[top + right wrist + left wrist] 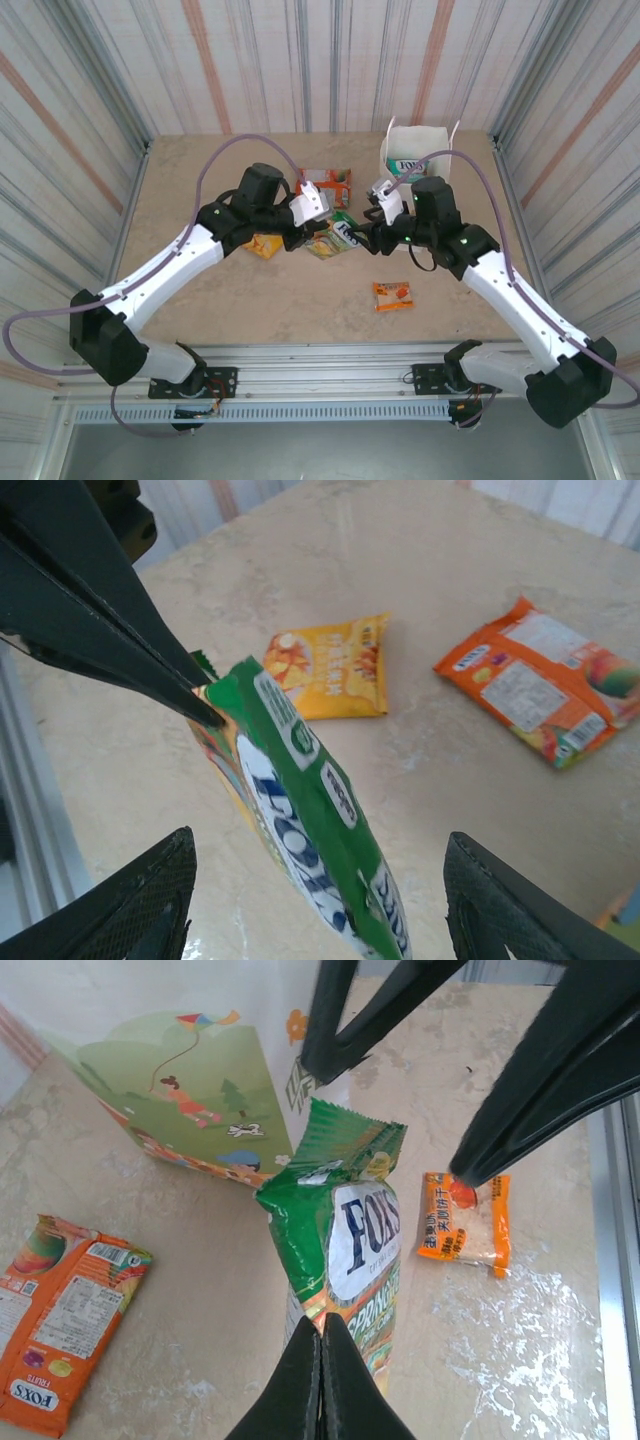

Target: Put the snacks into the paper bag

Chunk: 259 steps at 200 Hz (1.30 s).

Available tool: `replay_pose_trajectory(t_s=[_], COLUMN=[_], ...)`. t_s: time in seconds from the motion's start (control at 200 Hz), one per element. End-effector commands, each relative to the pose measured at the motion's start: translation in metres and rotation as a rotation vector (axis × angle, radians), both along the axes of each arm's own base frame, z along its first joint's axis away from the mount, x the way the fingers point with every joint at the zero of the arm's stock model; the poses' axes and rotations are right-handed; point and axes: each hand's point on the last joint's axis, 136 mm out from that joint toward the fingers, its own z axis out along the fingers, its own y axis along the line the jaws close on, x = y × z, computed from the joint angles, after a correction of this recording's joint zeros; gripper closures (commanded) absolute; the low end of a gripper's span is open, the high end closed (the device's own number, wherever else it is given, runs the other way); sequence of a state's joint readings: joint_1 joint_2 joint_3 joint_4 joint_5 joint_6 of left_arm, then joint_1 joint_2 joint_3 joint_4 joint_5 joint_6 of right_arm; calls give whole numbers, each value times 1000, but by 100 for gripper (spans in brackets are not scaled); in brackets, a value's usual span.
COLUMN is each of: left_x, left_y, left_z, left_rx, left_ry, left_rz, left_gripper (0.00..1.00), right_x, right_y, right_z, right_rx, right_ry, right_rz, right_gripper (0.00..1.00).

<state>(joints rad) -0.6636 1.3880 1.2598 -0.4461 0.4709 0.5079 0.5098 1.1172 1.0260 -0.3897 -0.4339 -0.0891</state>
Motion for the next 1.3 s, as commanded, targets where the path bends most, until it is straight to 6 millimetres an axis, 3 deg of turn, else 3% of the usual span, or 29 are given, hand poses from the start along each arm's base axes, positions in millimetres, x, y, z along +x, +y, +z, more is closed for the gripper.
replay_pose_trajectory(t_s=[0.0, 0.241, 0.376, 0.641, 0.711, 0.797, 0.962, 1.002, 1.147, 1.218, 1.293], left_x=[-15, -18, -20, -10, -7, -6, 11, 18, 39, 48, 54], left_y=[-1, -4, -5, -1, 0, 1, 9, 13, 25, 31, 35], left_z=[26, 38, 44, 43, 42, 41, 41, 42, 36, 34, 30], left_rx=[-41, -63, -75, -59, -59, -57, -58, -57, -62, -73, -88], left_ry=[-73, -98, -110, -114, -115, -109, -106, -102, -55, -37, -15], left_rz=[-65, -82, -90, -19, -3, 14, 138, 195, 379, 455, 514], left_gripper=[100, 100, 100, 100, 98, 86, 44, 35, 19, 3, 1], right_x=[-7, -16, -14, -16, -15, -12, 10, 16, 35, 45, 56], right_y=[15, 37, 39, 41, 41, 38, 18, 11, -17, -33, -53], right_z=[7, 0, -9, -8, -3, 3, 31, 43, 93, 120, 151], right_rx=[36, 97, 85, 118, 130, 140, 178, 194, 236, 258, 289], right_ry=[5, 109, 146, 144, 133, 120, 78, 64, -31, -87, -158], right_rz=[119, 245, 250, 277, 271, 250, 81, 31, -142, -241, -351], right_gripper=[34, 38, 46, 92, 100, 100, 100, 100, 100, 100, 100])
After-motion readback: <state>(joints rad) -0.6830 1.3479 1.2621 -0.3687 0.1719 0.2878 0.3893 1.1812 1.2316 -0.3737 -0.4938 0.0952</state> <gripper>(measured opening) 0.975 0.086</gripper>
